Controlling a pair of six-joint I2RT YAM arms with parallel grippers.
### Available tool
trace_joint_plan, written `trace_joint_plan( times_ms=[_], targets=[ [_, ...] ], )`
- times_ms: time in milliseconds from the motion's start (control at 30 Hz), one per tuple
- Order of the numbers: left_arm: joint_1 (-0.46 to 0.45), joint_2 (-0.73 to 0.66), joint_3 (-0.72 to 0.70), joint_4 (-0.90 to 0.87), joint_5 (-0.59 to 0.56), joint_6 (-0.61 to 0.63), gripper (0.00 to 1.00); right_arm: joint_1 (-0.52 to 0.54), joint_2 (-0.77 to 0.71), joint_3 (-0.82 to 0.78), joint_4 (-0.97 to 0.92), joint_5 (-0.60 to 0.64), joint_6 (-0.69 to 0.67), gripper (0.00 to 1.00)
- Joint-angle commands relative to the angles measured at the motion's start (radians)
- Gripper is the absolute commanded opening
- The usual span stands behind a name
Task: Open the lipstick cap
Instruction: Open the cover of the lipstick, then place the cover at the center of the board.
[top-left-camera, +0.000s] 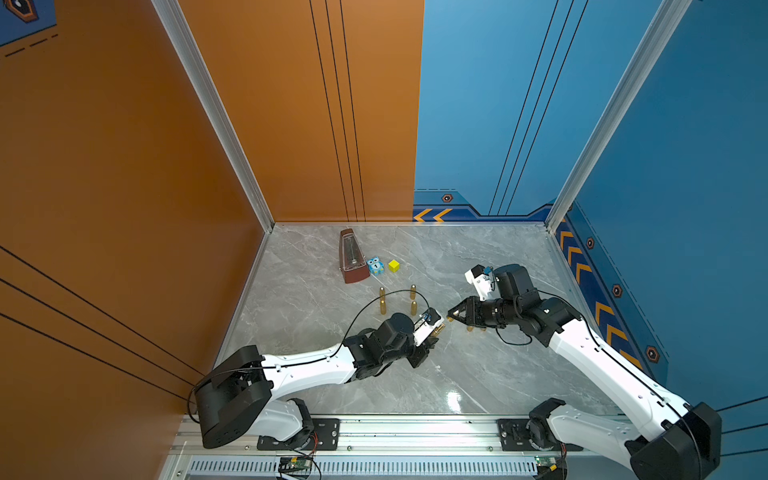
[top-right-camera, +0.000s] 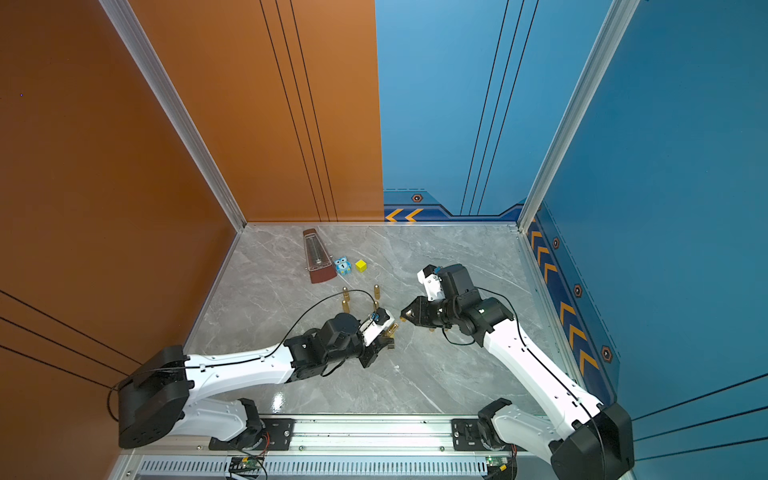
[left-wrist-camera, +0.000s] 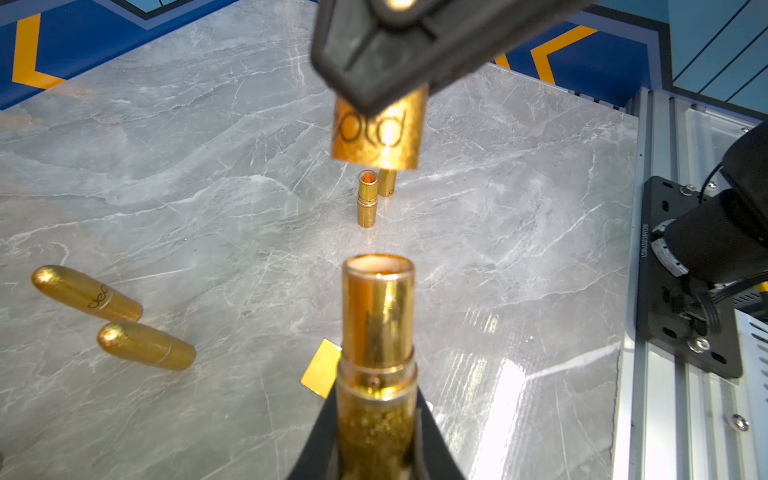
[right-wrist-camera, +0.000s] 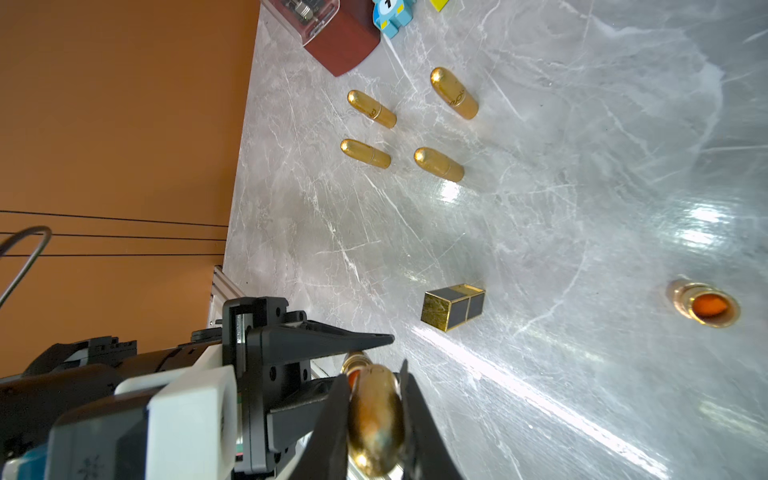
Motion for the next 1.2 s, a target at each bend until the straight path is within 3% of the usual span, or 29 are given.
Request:
trace_joint_plan(
  times_ms=[0, 100, 367, 633, 867, 1167],
  targets=[
    [-0.002, -0.018, -0.012, -0.023, -0.026, -0.008, 0.0, -0.021, -0.016, 0.001, 0.0, 0.005, -0.001, 0.19],
    [0.003, -0.027, -0.013, -0.022, -0.034, -0.008, 0.0, -0.046, -0.001, 0.002, -0.015, 0.057, -0.03, 0.19],
    [0.032, -0.037, 0.012, -0.02, -0.053, -0.029, 0.0, -0.101, 0.116, 0.017, -0.033, 0.43, -0.122, 0.19],
    [0.066, -0.018, 0.044, -0.019, -0.055, -0.037, 0.0, -0.147, 0.299, 0.0, 0.095, 0.591, -0.139, 0.18],
    [0.084, 0.022, 0.074, -0.013, -0.049, -0.039, 0.0, -0.161, 0.473, 0.024, 0.186, 0.634, -0.138, 0.17],
    [0.101, 0.053, 0.088, 0.013, -0.033, -0.035, 0.0, -0.166, 0.583, 0.045, 0.238, 0.666, -0.112, 0.18]
  ],
)
